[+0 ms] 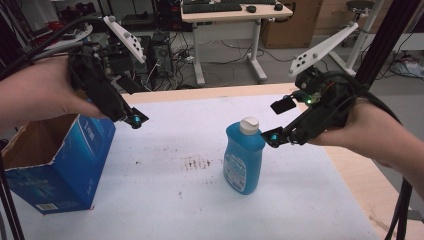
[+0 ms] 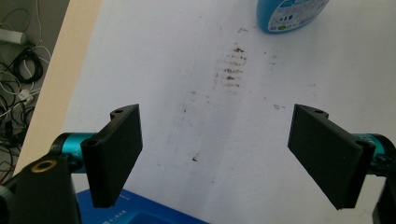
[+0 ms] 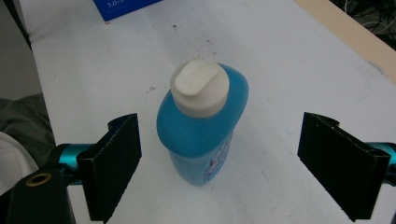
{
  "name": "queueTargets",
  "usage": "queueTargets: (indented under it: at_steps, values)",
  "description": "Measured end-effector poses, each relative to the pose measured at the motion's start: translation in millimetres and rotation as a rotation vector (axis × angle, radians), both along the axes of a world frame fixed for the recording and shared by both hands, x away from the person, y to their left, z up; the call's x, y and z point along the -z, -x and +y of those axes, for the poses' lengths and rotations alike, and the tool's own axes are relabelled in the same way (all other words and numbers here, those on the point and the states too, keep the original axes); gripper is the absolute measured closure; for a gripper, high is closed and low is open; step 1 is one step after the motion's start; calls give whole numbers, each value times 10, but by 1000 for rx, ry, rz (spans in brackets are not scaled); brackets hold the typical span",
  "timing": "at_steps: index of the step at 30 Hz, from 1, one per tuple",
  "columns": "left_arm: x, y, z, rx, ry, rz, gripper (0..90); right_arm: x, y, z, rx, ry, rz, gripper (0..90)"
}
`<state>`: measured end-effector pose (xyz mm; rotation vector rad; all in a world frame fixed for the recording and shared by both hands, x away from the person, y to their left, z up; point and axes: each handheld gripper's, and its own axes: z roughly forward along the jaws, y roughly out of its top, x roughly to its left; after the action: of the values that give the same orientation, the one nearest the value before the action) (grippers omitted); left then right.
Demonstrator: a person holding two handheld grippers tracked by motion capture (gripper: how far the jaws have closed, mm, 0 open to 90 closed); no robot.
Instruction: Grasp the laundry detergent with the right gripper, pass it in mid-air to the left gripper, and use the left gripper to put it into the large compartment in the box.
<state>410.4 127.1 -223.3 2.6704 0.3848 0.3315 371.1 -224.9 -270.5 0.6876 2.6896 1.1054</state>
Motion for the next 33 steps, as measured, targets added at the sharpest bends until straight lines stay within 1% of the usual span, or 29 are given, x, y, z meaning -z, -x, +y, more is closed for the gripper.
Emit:
queueTargets:
  at_steps: [2, 3, 6, 8, 13, 16, 17, 19, 22, 23, 24, 26, 27, 28, 30, 32, 33]
  values:
    - [-1, -3, 7, 0, 5, 0, 180, 51, 16, 7, 14, 6, 2, 127]
    - [0, -3, 10, 3, 6, -1, 179, 73, 24, 14, 16, 11, -6, 127]
    - [-10, -2, 26, 1, 4, 0, 180, 115, 63, 35, 39, 0, -8, 127]
    - [-10, 4, 35, -2, 12, -3, 180, 145, 89, 49, 46, 3, -21, 127]
    - [-23, 10, 58, -2, 15, -8, 179, 241, 143, 101, 58, 3, -12, 127]
    - [-21, 11, 71, -6, 21, -8, 180, 307, 171, 130, 67, 13, -10, 127]
    - [-22, 8, 76, -4, 19, -7, 180, 331, 171, 136, 65, 15, -12, 127]
    - [-19, 7, 84, -6, 20, -10, 180, 373, 177, 147, 71, 8, -1, 127]
    - [-18, 4, 90, -6, 20, -9, 180, 435, 173, 169, 82, 14, -4, 127]
    - [-18, 4, 90, -6, 20, -9, 180, 435, 173, 169, 82, 14, -4, 127]
    - [-20, 3, 92, -3, 18, -9, 180, 487, 172, 194, 88, 11, -1, 126]
    - [-17, 3, 92, -4, 23, -10, 180, 511, 168, 206, 90, 10, 0, 127]
    - [-11, 1, 91, -6, 26, -11, 180, 558, 159, 231, 92, 15, -1, 127]
    - [-11, 1, 91, -6, 26, -11, 179, 558, 159, 231, 92, 15, -1, 127]
    - [-3, -5, 92, -8, 25, -7, 180, 628, 136, 262, 98, 15, 6, 127]
    - [13, -9, 90, -11, 28, -7, 180, 649, 120, 266, 97, 14, 10, 127]
    - [20, -11, 88, -11, 27, -6, 179, 684, 96, 272, 113, 11, 10, 127]
